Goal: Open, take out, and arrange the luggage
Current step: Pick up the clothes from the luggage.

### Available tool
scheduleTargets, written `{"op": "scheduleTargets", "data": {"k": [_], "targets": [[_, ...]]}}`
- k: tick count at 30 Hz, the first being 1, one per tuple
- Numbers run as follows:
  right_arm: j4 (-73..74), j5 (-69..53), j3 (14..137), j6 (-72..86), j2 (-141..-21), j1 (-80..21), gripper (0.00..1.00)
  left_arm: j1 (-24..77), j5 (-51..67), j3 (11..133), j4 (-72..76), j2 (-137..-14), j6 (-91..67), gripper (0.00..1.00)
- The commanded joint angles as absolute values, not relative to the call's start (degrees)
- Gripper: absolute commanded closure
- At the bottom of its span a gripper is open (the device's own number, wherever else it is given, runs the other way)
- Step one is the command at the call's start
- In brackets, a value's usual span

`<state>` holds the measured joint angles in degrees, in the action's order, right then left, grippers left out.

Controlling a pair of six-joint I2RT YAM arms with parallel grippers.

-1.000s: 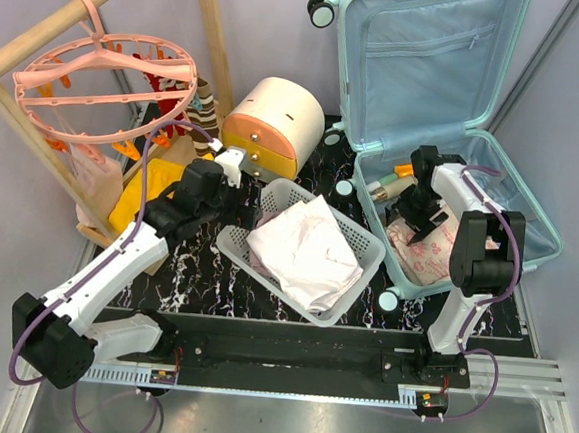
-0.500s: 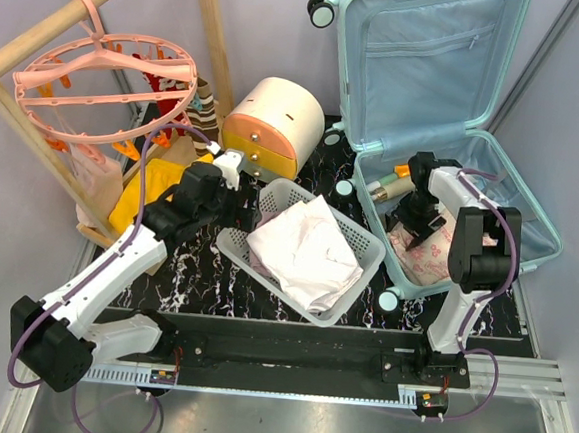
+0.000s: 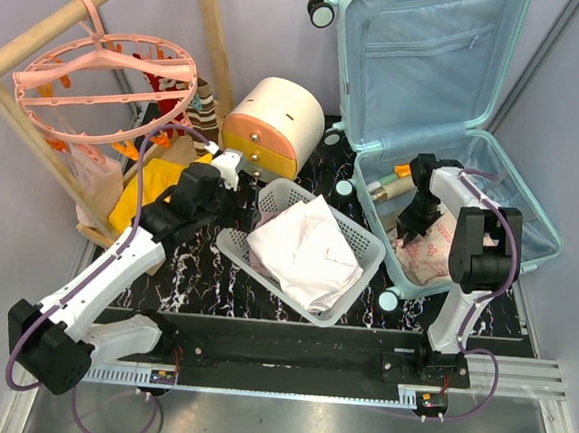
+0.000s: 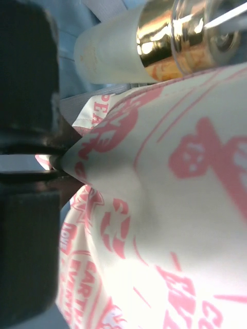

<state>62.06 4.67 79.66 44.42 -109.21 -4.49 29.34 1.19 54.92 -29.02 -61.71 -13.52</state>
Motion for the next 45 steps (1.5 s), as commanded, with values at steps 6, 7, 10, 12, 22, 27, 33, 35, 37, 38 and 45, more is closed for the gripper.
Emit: {"op": "scheduleTargets", "data": {"k": [6, 7, 10, 12, 22, 27, 33, 35, 37, 38, 45], "targets": [[55.3, 1.4, 77.0, 38.9, -101.8, -4.9, 1.00, 29.5, 0.3, 55.2, -27.5, -60.1, -12.8, 0.01], [55.4, 1.4, 77.0, 38.6, -100.6, -5.0, 1.00, 29.5, 0.2, 55.1, -27.6, -60.1, -12.8, 0.01], [55.6, 2.0, 76.9, 37.4, -95.5, -4.8, 1.00, 29.5, -1.2, 55.1, -27.5, -60.1, -13.0, 0.01], [55.7, 2.7, 77.2, 36.7, -92.6, -4.7, 1.00, 29.5, -1.3, 55.1, -27.6, -60.3, -13.0, 0.01], [54.1, -6.8, 78.8, 25.8, -88.1, -4.5, 1.00, 29.4, -0.6, 55.9, -27.1, -61.6, -12.7, 0.01], [51.5, -12.5, 80.3, 23.0, -86.6, -4.5, 1.00, 29.4, -0.7, 55.5, -27.2, -61.1, -12.7, 0.01], [46.1, -28.7, 81.5, 21.5, -87.2, -4.4, 1.00, 29.5, -0.9, 55.0, -27.2, -60.6, -13.2, 0.01], [46.1, -33.3, 82.1, 21.0, -88.5, -4.4, 1.00, 29.4, -0.9, 55.0, -27.2, -60.6, -13.2, 0.01], [45.9, -34.2, 82.8, 20.7, -88.5, -4.3, 1.00, 29.5, -1.0, 55.0, -27.3, -60.4, -13.1, 0.01], [46.0, -34.4, 83.2, 20.6, -88.4, -4.4, 1.00, 29.5, -1.1, 55.1, -27.4, -60.3, -13.1, 0.01], [46.3, -44.4, 86.6, 20.8, -89.0, -4.5, 1.00, 29.5, -1.3, 54.6, -27.4, -60.0, -13.4, 0.01]]}}
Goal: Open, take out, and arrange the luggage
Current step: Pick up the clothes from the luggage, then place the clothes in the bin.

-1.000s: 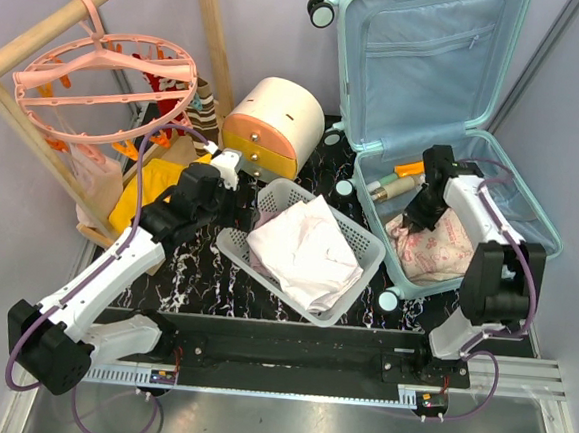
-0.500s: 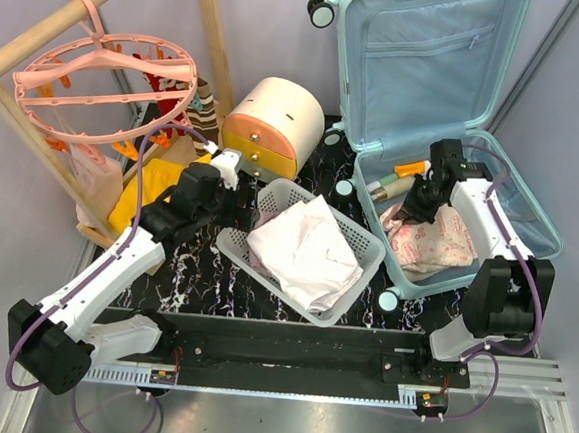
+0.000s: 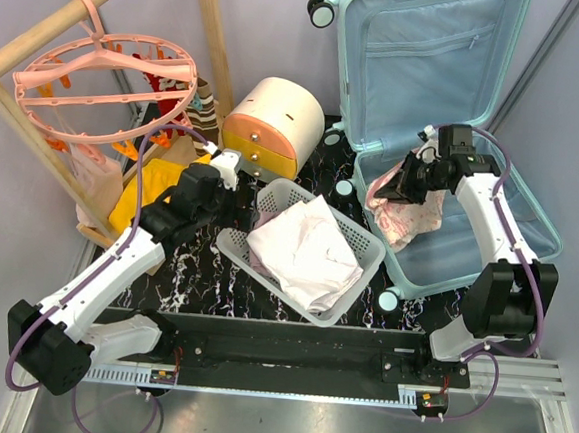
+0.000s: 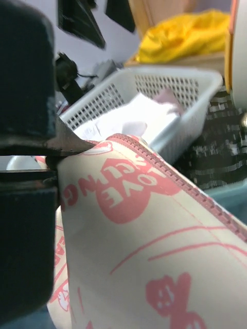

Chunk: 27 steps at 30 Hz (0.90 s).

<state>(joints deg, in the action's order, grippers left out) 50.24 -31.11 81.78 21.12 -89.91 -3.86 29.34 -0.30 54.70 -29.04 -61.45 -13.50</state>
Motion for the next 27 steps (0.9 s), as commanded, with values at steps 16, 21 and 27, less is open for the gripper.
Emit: {"op": "scheduleTargets", "data": {"k": [16, 21, 27], "targets": [[65.2, -48.3, 94.9, 9.0, -101.2, -17.5, 1.00, 29.5, 2.5, 55.9, -25.5, -61.9, -14.5, 0.01], [65.2, -50.3, 96.4, 9.1, -103.4, -21.3, 1.00, 29.5, 5.2, 57.2, -23.7, -62.7, -17.4, 0.01], [65.3, -52.4, 96.4, 9.3, -103.3, -24.2, 1.00, 29.5, 12.2, 58.0, -19.3, -65.4, -22.7, 0.01]]}}
